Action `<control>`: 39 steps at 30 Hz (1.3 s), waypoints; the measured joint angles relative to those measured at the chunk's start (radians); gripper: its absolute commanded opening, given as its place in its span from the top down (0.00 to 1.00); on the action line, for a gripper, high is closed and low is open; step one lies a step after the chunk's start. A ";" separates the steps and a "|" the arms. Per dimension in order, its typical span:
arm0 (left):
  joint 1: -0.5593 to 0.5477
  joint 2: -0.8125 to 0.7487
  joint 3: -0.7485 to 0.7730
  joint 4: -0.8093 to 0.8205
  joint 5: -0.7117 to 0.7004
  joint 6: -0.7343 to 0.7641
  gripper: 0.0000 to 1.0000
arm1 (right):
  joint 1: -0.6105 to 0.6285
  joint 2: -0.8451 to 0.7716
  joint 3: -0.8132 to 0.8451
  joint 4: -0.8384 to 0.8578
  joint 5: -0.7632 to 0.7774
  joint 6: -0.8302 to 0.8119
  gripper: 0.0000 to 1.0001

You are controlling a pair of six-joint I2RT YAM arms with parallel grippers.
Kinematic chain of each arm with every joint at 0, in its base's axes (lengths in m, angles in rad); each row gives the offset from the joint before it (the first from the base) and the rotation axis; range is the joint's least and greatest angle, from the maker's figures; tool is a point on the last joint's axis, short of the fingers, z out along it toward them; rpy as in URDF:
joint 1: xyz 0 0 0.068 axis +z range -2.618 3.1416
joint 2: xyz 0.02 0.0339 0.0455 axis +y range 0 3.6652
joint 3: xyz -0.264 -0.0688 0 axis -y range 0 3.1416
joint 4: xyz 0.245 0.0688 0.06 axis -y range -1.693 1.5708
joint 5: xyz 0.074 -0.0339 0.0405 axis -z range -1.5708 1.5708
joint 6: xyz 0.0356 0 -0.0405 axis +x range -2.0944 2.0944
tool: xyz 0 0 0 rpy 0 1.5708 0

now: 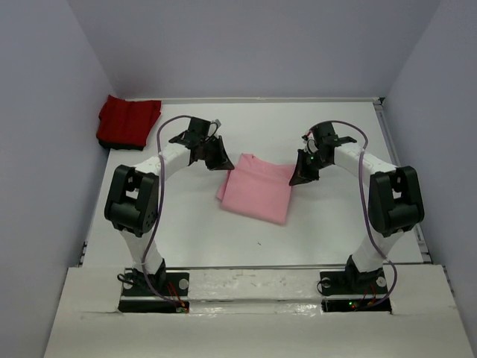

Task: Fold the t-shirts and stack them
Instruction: Fold the long partially folded tshirt into a neat square

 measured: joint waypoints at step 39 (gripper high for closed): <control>0.016 0.296 0.147 -0.016 0.111 0.089 1.00 | -0.008 0.176 0.040 0.059 -0.053 0.001 1.00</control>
